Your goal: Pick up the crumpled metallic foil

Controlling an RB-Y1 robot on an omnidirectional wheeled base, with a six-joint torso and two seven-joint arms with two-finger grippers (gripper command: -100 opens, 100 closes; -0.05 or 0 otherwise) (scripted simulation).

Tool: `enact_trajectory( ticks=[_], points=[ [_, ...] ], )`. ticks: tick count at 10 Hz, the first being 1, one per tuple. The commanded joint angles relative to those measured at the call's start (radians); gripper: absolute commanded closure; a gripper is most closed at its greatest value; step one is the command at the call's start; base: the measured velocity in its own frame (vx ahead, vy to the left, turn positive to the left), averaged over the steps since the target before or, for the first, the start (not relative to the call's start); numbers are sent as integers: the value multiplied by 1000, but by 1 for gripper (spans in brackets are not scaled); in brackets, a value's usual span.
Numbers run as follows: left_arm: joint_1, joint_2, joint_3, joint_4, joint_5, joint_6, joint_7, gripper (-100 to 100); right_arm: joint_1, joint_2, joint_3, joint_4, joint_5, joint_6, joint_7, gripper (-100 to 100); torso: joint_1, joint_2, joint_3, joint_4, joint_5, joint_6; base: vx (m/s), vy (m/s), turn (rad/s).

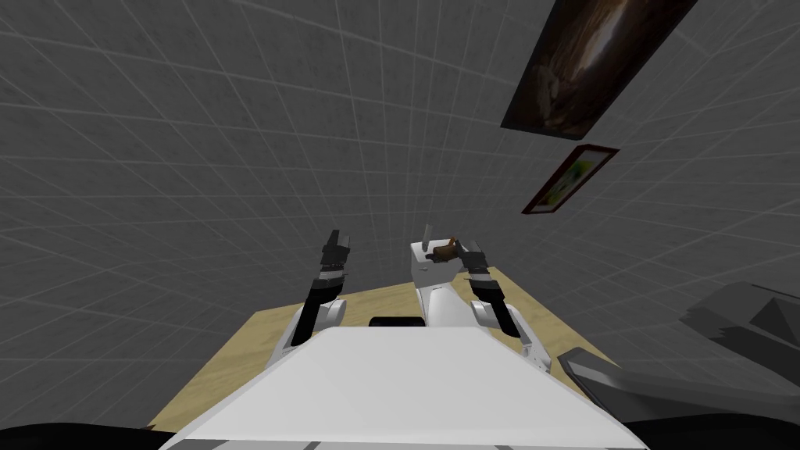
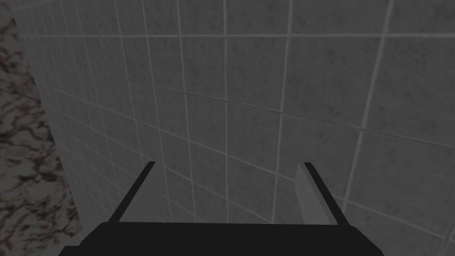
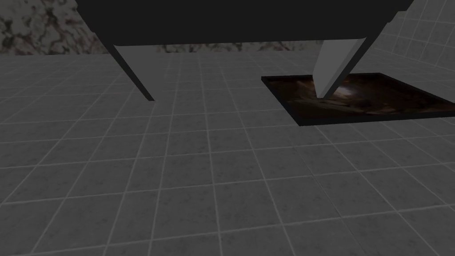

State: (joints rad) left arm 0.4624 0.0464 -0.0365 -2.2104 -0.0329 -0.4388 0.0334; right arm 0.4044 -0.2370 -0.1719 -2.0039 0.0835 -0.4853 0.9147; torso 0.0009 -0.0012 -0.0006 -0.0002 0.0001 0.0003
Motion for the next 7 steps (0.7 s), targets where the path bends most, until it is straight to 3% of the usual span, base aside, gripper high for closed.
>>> enact_trajectory(
  ticks=[1,3,7],
  points=[
    [0,0,0,0,0,0,0,0,0,0,0,0,0,0,0,-100,0,0,0,0,0,0,-6,-5,21],
    [0,0,0,0,0,0,0,0,0,0,0,0,0,0,0,-100,-1,1,1,0,0,0,-3,-2,10],
    [0,0,0,0,0,0,0,0,-16,42,-60,93,64,-32,124,-100,-1,0,0,0,0,0,6,4,16]
  ],
)
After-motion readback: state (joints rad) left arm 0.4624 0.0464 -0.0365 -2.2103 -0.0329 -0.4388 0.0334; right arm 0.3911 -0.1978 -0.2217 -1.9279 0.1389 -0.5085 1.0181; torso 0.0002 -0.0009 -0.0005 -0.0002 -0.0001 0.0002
